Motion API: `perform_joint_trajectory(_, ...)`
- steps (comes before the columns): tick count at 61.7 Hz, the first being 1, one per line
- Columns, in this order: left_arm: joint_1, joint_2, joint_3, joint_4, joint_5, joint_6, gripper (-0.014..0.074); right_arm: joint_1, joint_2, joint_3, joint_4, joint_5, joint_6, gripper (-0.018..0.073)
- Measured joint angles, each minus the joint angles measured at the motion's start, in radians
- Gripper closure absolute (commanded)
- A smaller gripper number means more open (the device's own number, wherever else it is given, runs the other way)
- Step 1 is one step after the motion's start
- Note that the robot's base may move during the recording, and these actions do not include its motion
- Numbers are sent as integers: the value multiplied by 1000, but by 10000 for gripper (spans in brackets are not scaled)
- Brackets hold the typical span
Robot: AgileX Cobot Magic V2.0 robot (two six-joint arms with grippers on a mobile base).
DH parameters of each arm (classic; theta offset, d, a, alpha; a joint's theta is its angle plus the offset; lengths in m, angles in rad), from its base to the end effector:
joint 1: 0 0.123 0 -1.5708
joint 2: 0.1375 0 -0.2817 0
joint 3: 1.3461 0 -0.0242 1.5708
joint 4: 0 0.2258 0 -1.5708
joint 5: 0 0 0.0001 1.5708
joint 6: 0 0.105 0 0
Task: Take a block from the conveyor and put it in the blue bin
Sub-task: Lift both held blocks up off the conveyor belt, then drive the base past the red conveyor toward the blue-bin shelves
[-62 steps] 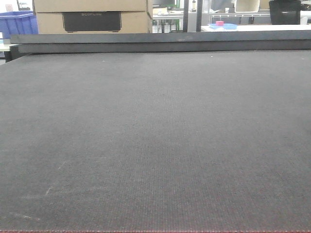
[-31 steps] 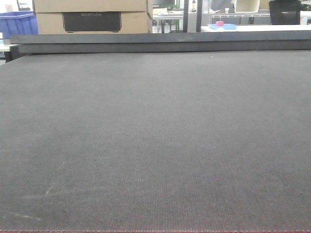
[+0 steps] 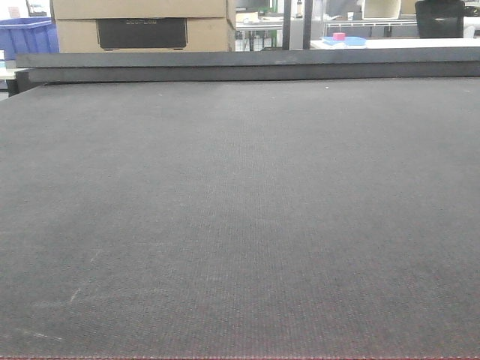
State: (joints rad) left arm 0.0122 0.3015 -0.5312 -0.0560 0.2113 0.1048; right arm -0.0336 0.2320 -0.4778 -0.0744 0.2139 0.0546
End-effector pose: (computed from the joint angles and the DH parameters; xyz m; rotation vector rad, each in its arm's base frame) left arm 0.0565 -0.0005 0.3471 0.0373 1.4645 0.0421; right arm 0.0470 -0.0032 0.3338 0.0241 1.4512 -0.0538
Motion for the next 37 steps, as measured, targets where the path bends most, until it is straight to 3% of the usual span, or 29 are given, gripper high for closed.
perform_joint_trajectory(37,0,0,0,0,0,0,707,0,0,2,-2,-1,-2,721)
